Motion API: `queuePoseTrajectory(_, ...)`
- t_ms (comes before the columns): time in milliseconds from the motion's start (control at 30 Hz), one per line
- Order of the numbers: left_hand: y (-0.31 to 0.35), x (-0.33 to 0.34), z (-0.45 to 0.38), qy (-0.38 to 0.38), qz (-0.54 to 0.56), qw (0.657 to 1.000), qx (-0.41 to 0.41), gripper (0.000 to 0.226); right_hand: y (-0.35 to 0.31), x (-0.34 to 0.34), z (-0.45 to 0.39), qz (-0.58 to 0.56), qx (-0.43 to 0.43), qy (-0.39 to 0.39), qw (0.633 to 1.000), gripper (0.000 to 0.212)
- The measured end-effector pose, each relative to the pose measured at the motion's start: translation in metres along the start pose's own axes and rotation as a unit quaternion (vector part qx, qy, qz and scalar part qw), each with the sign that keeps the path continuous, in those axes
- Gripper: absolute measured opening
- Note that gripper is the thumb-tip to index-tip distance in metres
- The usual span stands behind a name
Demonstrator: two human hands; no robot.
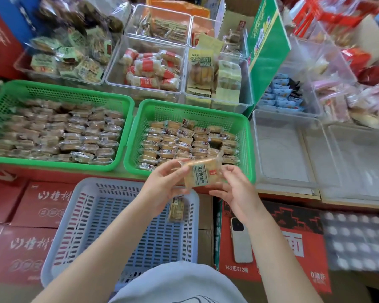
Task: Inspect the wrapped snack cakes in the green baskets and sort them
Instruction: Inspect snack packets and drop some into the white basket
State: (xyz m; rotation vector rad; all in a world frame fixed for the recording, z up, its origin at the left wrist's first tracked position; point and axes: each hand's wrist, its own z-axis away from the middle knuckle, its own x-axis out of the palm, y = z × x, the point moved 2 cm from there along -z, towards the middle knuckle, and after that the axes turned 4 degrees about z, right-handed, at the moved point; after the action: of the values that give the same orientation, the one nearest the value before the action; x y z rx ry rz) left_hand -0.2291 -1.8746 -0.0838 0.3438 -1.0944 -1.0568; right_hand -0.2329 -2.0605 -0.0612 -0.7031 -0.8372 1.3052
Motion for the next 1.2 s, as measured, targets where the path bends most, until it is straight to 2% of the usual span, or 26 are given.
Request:
queuePoseTrajectory(100,-0.003,-0.001,0.011,-0.004,-0.006,1.000,-0.003,0.039,0.000,0.005,0.009,-0.014,-0.042,-0.013,0.999,0.022)
queuePoseTrajectory(233,-0.003,0.001,0.021,-0.015,0.000,1.000,-0.005,0.043,0.008,0.011,0.010,-0.121,-0.011,-0.014,0.993,0.011)
queuePoseTrajectory(333,-0.001,-0.002,0.025,0.031,0.004,1.000,-0.001,0.039,0.013,0.013,0.011,-0.160,-0.003,-0.007,0.987,0.007)
queuePoseTrajectory(433,-0.001,-0.004,0.029,0.073,0.014,0.997,-0.006,0.034,0.015,0.011,0.013,-0.086,-0.035,0.020,0.996,0.009)
queuePoseTrajectory(533,-0.003,-0.003,0.035,0.088,0.021,0.996,-0.012,0.026,0.015,0.007,0.016,0.048,-0.088,0.062,0.993,0.014)
queuePoseTrajectory(633,-0.005,-0.002,0.038,0.108,0.032,0.993,-0.029,0.024,0.012,0.007,0.021,0.235,-0.176,0.089,0.952,0.019)
queuePoseTrajectory(700,-0.005,-0.001,0.039,0.101,0.046,0.993,-0.044,0.034,0.010,0.008,0.026,0.274,-0.213,0.103,0.932,0.019)
queuePoseTrajectory(833,-0.002,0.001,0.041,0.046,0.060,0.996,-0.045,0.021,0.007,0.004,0.033,0.231,-0.206,0.112,0.944,0.018)
queuePoseTrajectory(967,0.008,0.002,0.040,0.002,0.028,0.999,-0.024,0.025,0.001,-0.001,0.040,0.098,-0.134,0.102,0.981,0.021)
queuePoseTrajectory(1100,0.010,0.005,0.038,-0.036,0.019,0.999,-0.016,0.025,-0.008,0.002,0.045,-0.014,-0.086,0.023,0.996,0.032)
queuePoseTrajectory(1200,0.012,0.007,0.039,-0.051,0.009,0.999,-0.014,0.019,-0.009,0.003,0.046,-0.043,-0.072,-0.020,0.996,0.021)
